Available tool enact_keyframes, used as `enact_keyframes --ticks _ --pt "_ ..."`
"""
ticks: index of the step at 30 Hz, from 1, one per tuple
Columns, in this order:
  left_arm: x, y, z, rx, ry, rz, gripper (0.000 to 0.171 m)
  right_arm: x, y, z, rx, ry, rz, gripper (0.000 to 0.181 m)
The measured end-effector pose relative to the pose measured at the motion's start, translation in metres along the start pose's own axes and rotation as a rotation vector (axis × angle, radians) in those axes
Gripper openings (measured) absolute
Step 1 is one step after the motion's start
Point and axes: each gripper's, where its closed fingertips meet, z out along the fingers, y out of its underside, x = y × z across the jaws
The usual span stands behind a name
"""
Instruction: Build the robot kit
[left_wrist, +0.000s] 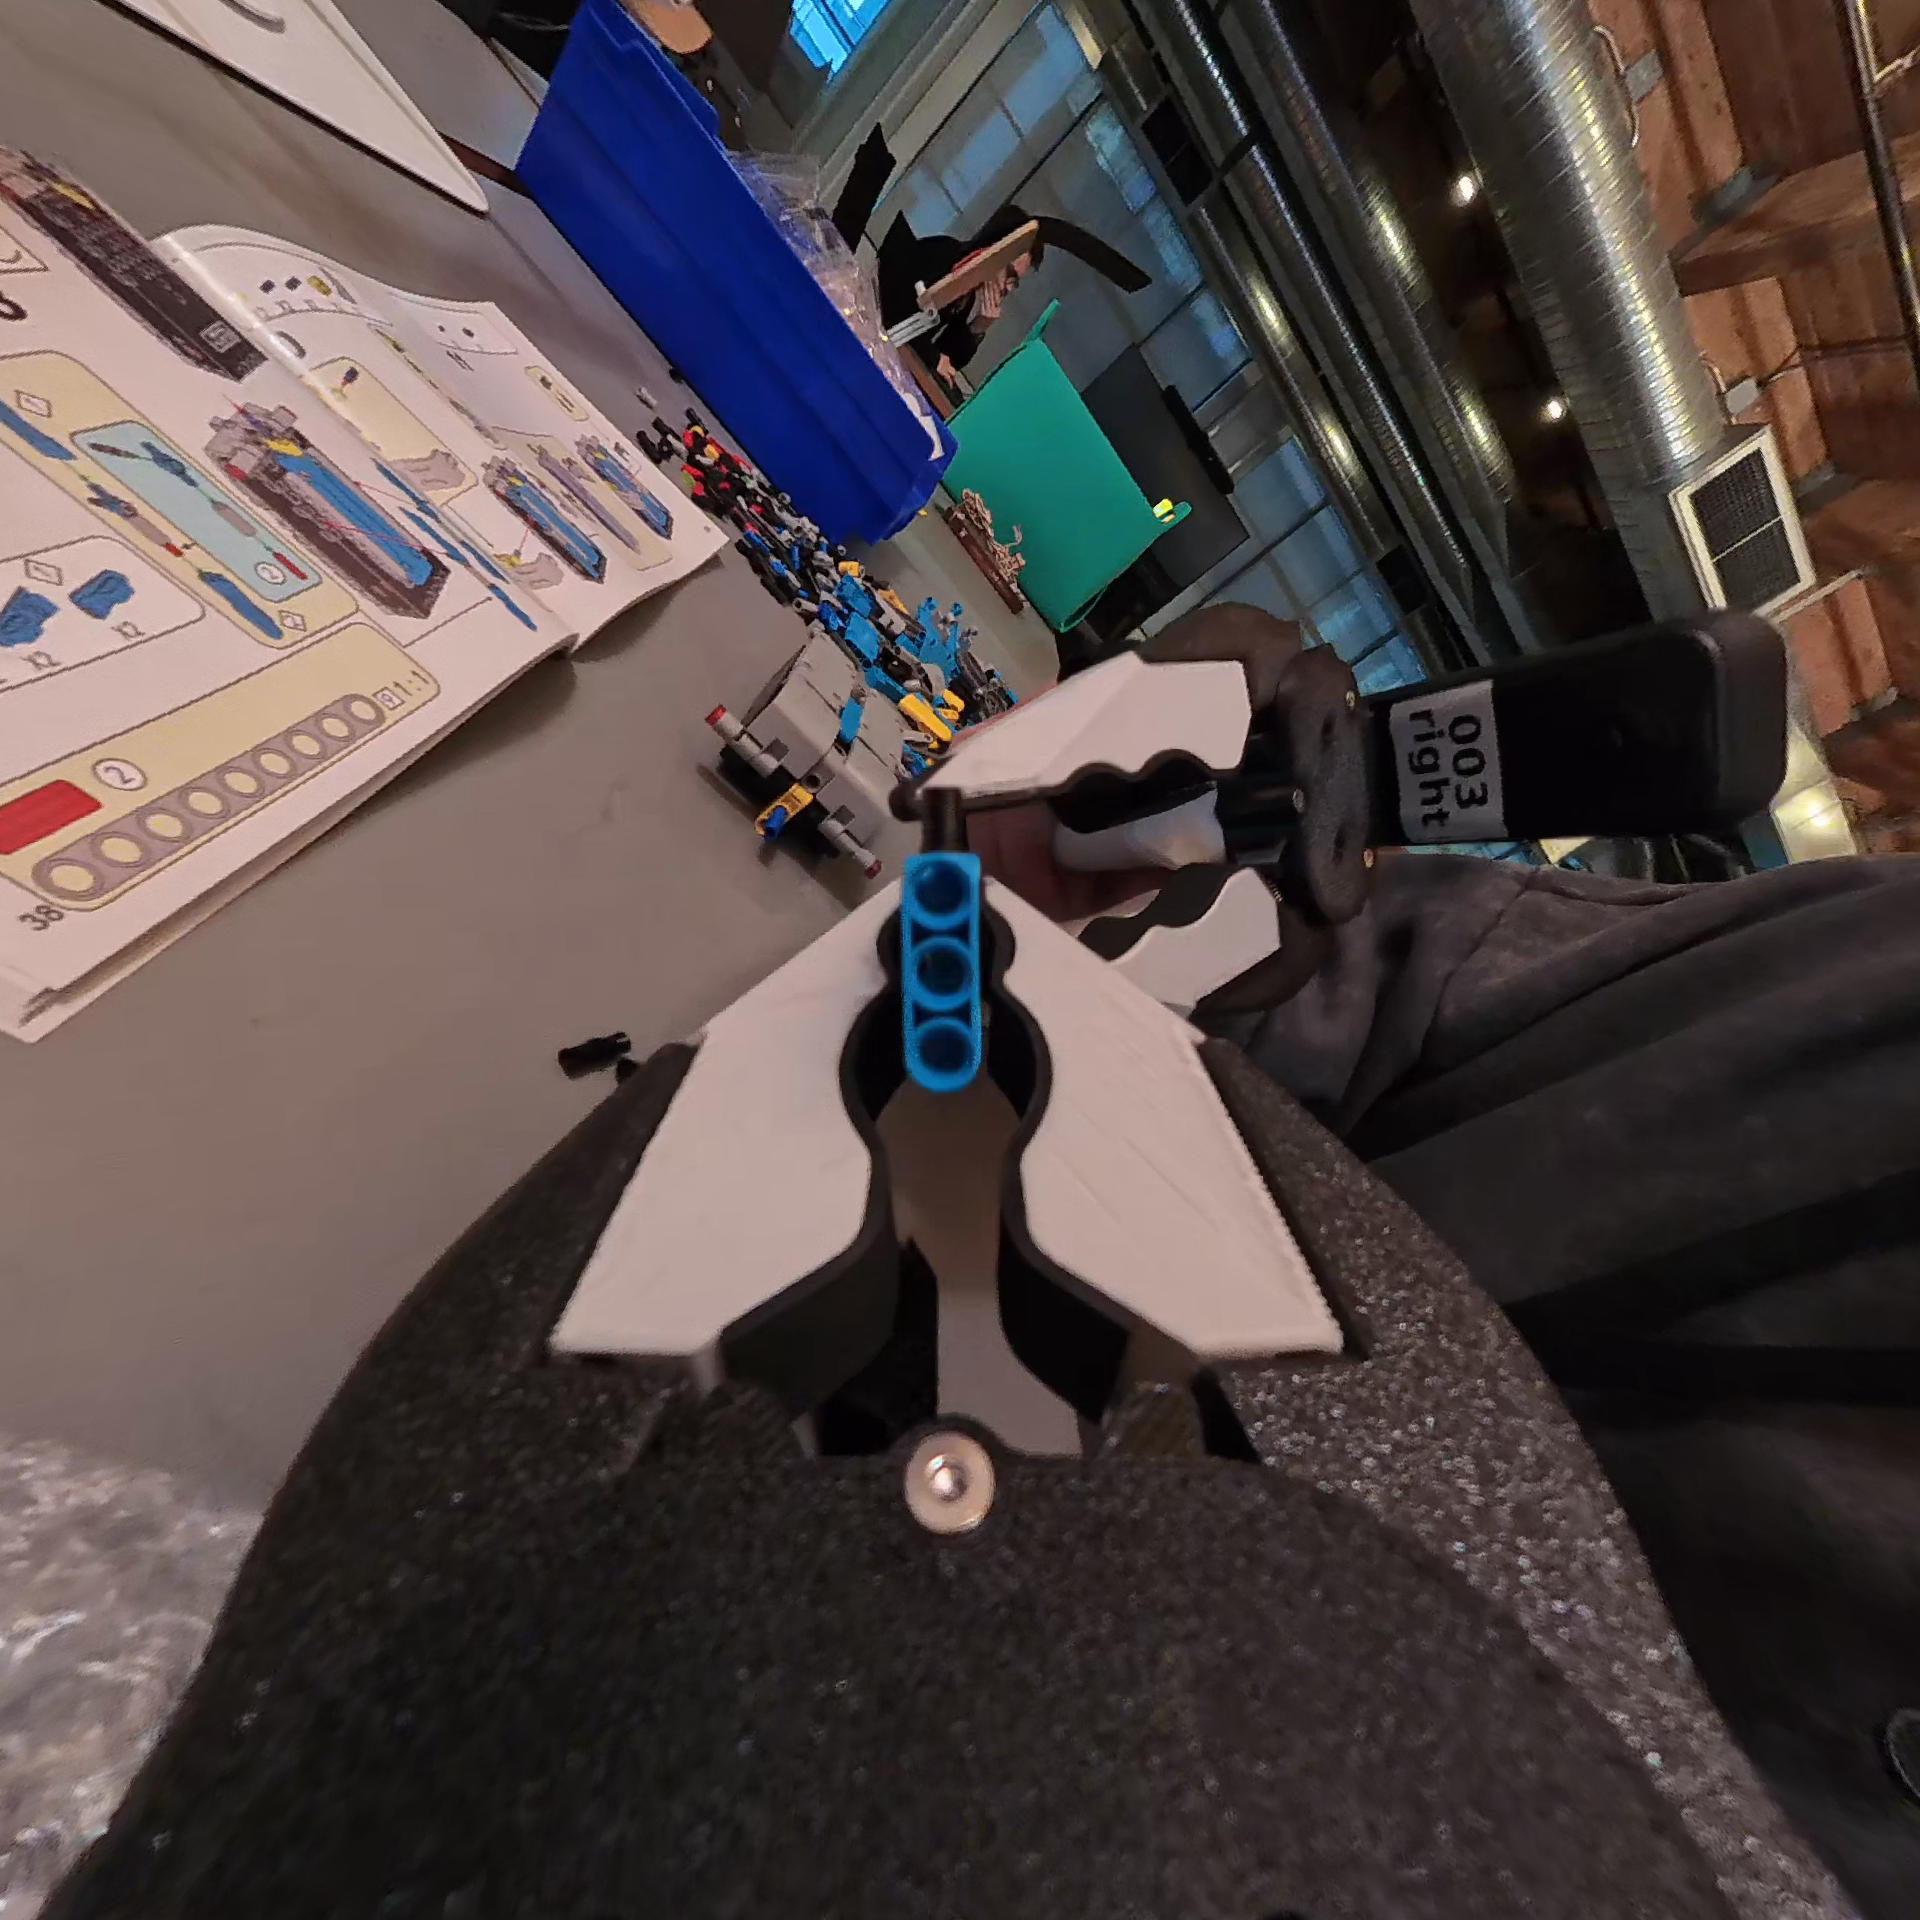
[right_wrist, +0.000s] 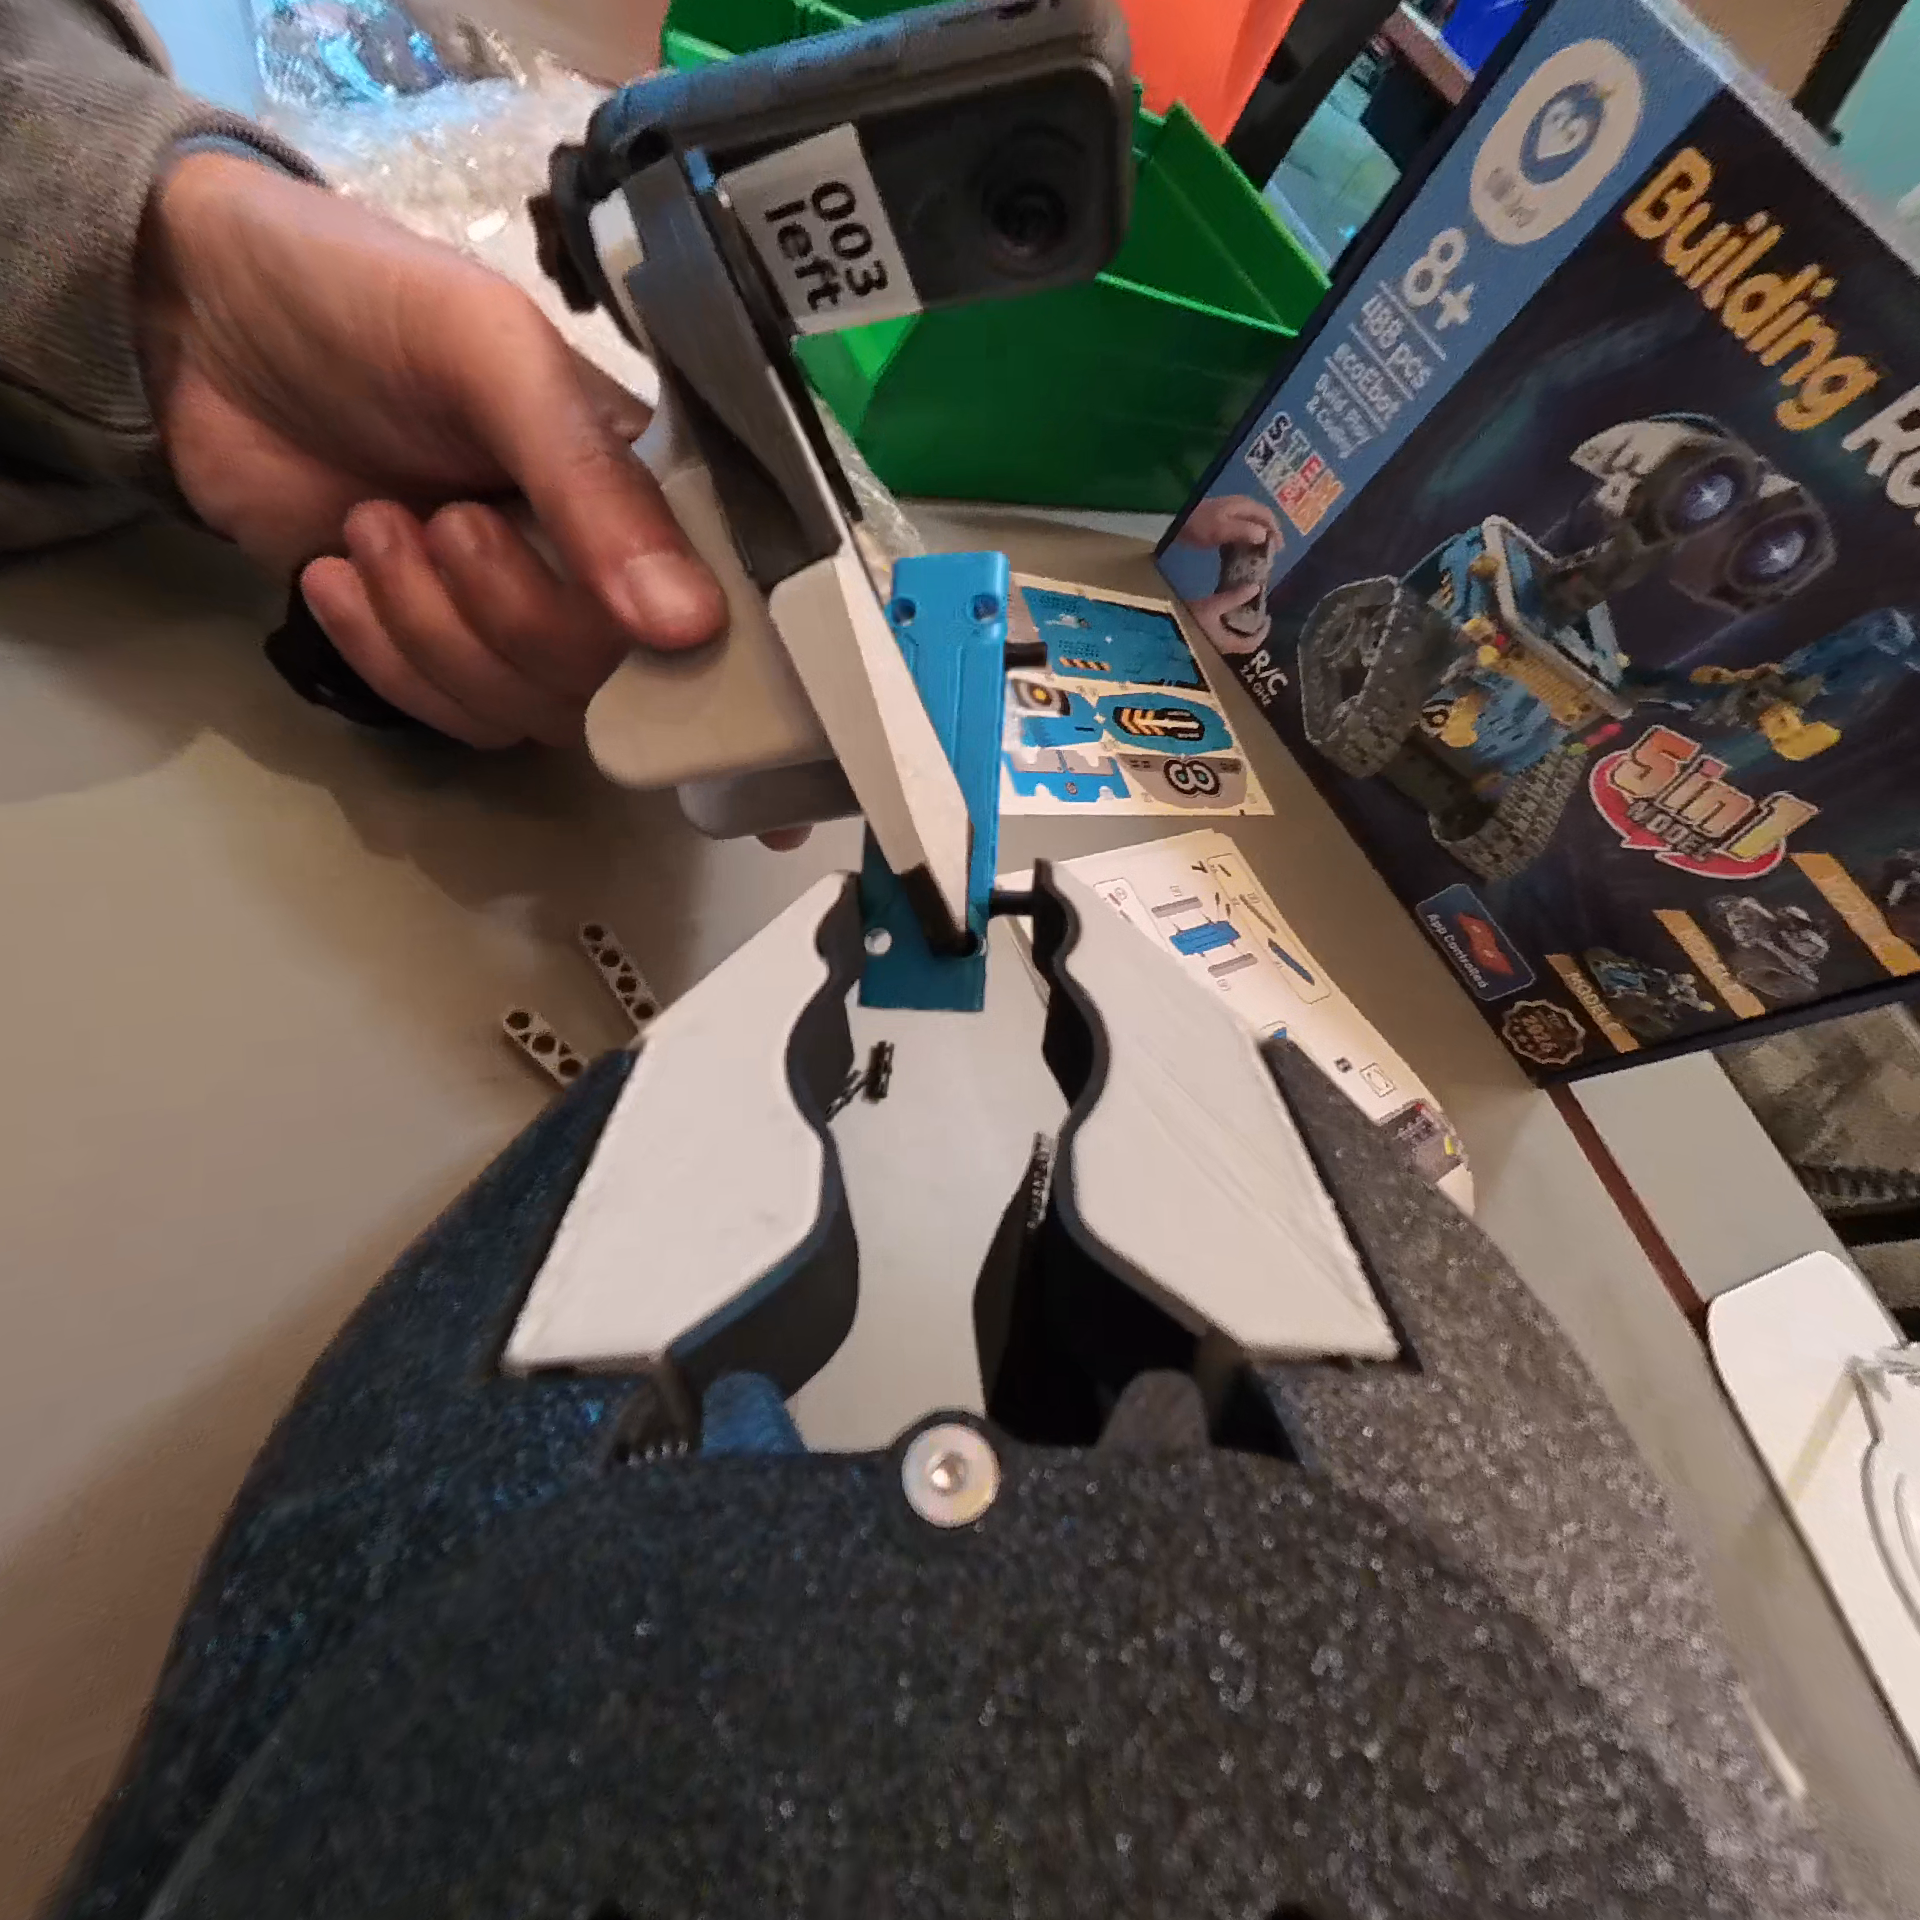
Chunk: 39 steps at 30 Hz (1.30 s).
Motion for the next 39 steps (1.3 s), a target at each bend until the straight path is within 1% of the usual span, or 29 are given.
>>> enact_keyframes --ticks 3,5,6,7,13,16,19,25,29,32,35,39 --pt "-0.002 -0.003 -0.001 0.016 -0.022 0.024 0.007 0.004 0.001 0.001 0.003 -0.014 0.098 0.031" --pt "-0.007 -0.007 -0.004 0.037 -0.049 0.030 0.016 0.007 0.003 -0.002 0.009 -0.019 0.131 0.032" --pt "-0.009 -0.010 -0.006 0.053 -0.061 0.032 0.013 0.010 0.007 -0.002 -0.005 -0.009 0.137 0.032" --pt "-0.010 -0.013 -0.008 0.066 -0.061 0.039 0.007 0.011 0.011 -0.001 -0.023 0.000 0.131 0.032" --pt "-0.017 -0.018 -0.012 0.093 -0.096 0.056 0.007 0.014 0.020 0.002 -0.061 0.029 0.107 0.032" --pt "-0.015 -0.025 -0.018 0.125 -0.051 0.010 0.006 0.015 0.019 0.000 -0.043 0.019 0.140 0.032" --pt "-0.016 -0.024 -0.017 0.121 -0.063 0.027 0.006 0.015 0.021 0.002 -0.044 0.017 0.159 0.032" --pt "-0.011 -0.015 -0.008 0.083 -0.037 0.008 0.006 0.011 -0.006 -0.001 0.069 0.038 0.136 0.049" --pt "-0.004 -0.007 -0.002 0.047 -0.014 0.023 0.006 0.009 -0.005 0.003 0.053 0.094 0.051 0.045" --pt "-0.002 -0.004 0.000 0.030 -0.009 0.026 0.006 0.006 -0.005 0.004 0.048 0.088 0.033 0.043" --pt "0.001 -0.003 0.001 0.030 0.005 0.020 0.005 0.010 -0.005 0.002 0.042 0.124 -0.002 0.034" --pt "0.003 -0.003 0.002 0.028 0.003 0.026 0.005 0.009 -0.005 0.001 0.015 0.082 0.007 0.032"
